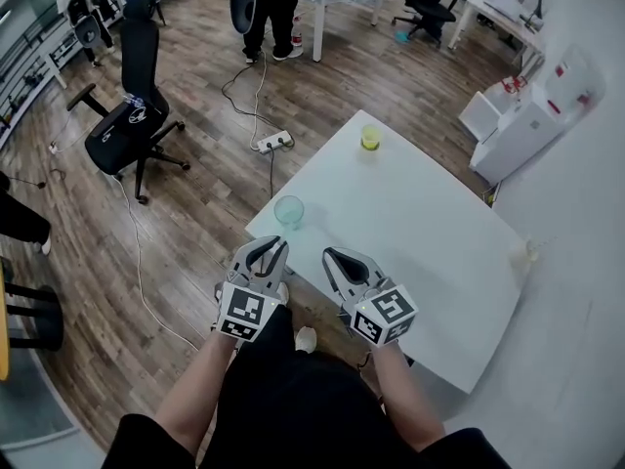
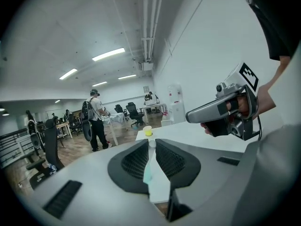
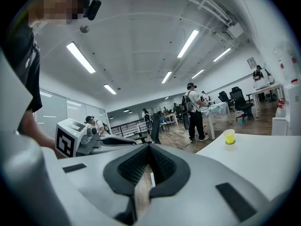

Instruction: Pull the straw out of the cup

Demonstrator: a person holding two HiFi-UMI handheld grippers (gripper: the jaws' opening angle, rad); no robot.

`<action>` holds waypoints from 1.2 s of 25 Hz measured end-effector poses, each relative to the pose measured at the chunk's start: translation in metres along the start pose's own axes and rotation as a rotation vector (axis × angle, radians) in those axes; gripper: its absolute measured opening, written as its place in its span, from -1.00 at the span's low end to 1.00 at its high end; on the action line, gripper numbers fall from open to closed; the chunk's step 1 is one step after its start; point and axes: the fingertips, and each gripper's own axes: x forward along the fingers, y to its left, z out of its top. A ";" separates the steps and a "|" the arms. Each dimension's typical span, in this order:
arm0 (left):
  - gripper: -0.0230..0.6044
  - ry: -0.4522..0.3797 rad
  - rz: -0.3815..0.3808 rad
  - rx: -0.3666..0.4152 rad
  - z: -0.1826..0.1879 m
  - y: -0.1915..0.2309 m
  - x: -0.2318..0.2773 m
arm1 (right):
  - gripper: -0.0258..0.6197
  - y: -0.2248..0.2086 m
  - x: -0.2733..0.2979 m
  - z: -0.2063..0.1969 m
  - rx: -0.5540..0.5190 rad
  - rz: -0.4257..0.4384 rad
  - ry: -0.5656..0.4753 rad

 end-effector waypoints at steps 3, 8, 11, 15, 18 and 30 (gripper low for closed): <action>-0.75 -0.005 0.020 -0.009 0.005 -0.002 -0.010 | -0.85 0.006 -0.002 0.003 0.007 0.013 -0.013; -0.75 -0.025 0.041 -0.027 0.013 -0.007 -0.019 | -0.85 0.013 -0.003 0.008 0.008 0.035 -0.040; -0.75 -0.042 0.045 -0.065 0.019 -0.007 -0.021 | -0.85 0.016 -0.004 0.009 0.005 0.040 -0.045; -0.75 -0.071 0.056 -0.113 0.026 -0.001 -0.022 | -0.85 0.016 -0.005 0.014 -0.004 0.027 -0.062; -0.75 -0.096 0.068 -0.127 0.034 0.009 -0.022 | -0.85 0.014 -0.006 0.024 -0.012 0.011 -0.087; -0.75 -0.166 0.071 -0.125 0.054 0.053 -0.040 | -0.85 0.014 -0.005 0.059 -0.039 -0.093 -0.158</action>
